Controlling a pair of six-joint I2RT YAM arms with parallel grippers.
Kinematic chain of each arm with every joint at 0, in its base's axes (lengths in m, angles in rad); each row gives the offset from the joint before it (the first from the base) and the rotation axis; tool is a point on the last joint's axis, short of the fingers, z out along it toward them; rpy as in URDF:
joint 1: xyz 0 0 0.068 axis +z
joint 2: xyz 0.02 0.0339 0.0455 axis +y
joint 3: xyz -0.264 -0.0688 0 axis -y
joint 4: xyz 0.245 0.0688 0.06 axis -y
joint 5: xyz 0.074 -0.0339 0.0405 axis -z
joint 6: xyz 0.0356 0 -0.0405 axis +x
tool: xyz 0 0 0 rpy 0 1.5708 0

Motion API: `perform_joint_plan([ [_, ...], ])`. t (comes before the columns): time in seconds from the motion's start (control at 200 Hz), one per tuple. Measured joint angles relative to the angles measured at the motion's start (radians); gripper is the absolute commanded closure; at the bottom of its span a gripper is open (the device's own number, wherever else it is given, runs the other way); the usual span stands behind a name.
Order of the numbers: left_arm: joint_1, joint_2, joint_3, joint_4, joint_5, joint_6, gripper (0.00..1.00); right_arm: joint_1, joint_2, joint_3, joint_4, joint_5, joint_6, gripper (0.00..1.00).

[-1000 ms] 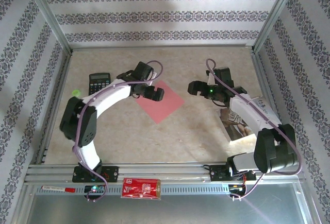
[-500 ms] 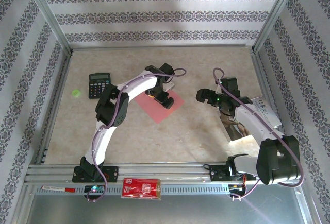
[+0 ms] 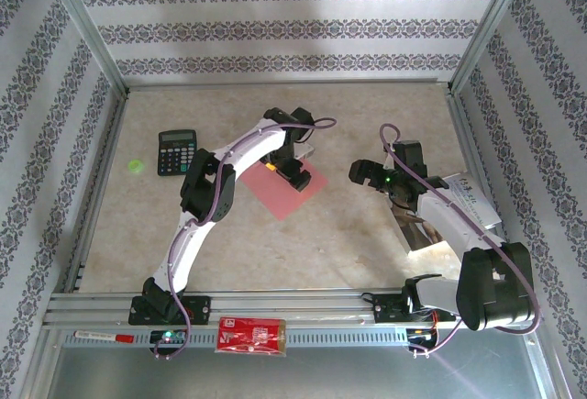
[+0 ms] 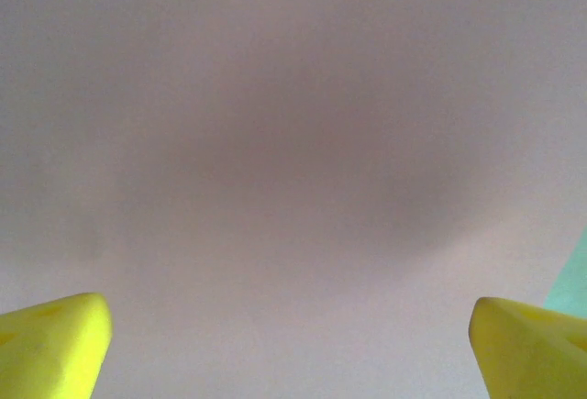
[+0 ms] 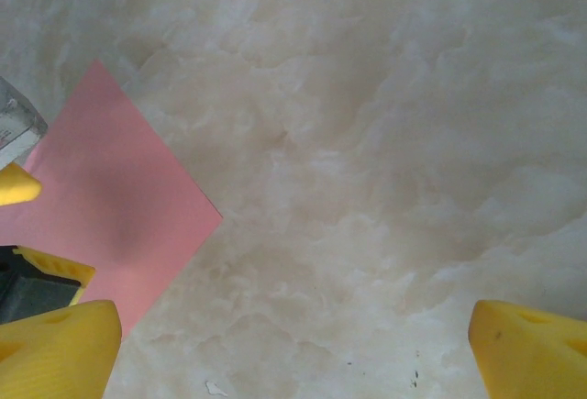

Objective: Fold a paper plane with a square sheet of paper (pick it up from the middle)
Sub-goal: First fold the square sheet of paper in half at the center of the table.

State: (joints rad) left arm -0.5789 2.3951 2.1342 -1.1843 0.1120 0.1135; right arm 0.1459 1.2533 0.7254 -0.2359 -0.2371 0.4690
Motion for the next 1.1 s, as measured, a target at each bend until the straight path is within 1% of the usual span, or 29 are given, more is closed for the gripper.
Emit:
perform_joint_plan([
  [0.19,0.011,0.009,0.022,-0.02,0.0,0.011,0.0,0.0,0.0,-0.012,0.005,-0.008,0.004,0.03],
  [0.405,0.011,0.064,0.034,-0.029,-0.005,0.016,0.0,0.0,0.0,-0.014,0.009,-0.014,0.007,0.03],
  [0.729,0.011,0.075,0.048,-0.036,-0.012,0.018,0.0,0.0,0.0,-0.018,0.012,-0.014,0.011,0.03],
  [1.104,0.011,0.075,0.048,-0.036,-0.016,0.018,0.06,0.0,0.03,-0.023,0.036,-0.025,0.027,0.03],
])
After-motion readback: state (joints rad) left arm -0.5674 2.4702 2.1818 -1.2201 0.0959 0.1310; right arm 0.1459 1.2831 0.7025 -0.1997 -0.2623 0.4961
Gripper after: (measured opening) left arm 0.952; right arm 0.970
